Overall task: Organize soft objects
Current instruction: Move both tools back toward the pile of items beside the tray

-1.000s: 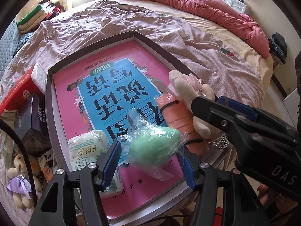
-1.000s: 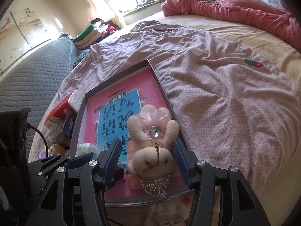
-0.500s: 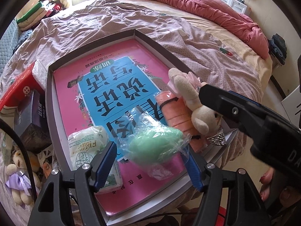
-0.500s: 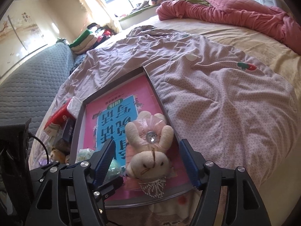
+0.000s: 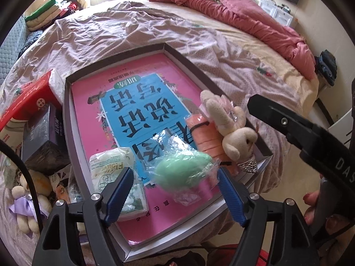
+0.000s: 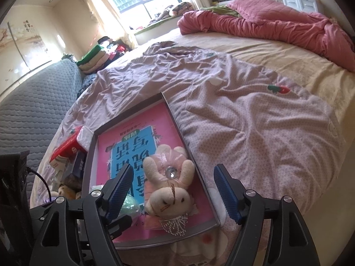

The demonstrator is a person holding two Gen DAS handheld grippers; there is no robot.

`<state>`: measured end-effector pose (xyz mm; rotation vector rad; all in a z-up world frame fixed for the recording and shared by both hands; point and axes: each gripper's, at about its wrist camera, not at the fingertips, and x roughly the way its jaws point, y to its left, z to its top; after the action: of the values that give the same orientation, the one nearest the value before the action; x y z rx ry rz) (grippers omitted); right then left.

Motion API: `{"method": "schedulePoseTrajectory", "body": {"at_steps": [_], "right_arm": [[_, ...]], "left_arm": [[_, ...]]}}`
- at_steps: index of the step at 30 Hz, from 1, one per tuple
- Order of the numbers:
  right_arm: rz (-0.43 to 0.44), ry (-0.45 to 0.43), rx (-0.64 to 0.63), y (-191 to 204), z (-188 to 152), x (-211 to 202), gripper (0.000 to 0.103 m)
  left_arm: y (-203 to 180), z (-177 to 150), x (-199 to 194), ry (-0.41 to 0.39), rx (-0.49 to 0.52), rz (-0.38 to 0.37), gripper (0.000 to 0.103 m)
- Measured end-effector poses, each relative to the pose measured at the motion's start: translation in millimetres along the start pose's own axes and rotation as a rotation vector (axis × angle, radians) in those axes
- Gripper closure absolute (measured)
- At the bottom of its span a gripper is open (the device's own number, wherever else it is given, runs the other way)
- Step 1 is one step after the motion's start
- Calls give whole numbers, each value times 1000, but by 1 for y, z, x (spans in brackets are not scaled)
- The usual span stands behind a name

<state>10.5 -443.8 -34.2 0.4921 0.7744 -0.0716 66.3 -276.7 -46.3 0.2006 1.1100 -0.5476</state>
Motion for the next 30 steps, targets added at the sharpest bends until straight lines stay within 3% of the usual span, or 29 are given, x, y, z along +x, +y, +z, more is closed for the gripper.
{"method": "schedulePoseTrajectory", "body": {"at_steps": [15, 30], "right_arm": [[-16, -10, -31, 9, 2, -8, 26], [-6, -49, -82, 31, 9, -26, 24]], "left_arm": [[25, 3, -39, -104, -93, -26, 22], [52, -4, -81, -174, -149, 11, 22]]}}
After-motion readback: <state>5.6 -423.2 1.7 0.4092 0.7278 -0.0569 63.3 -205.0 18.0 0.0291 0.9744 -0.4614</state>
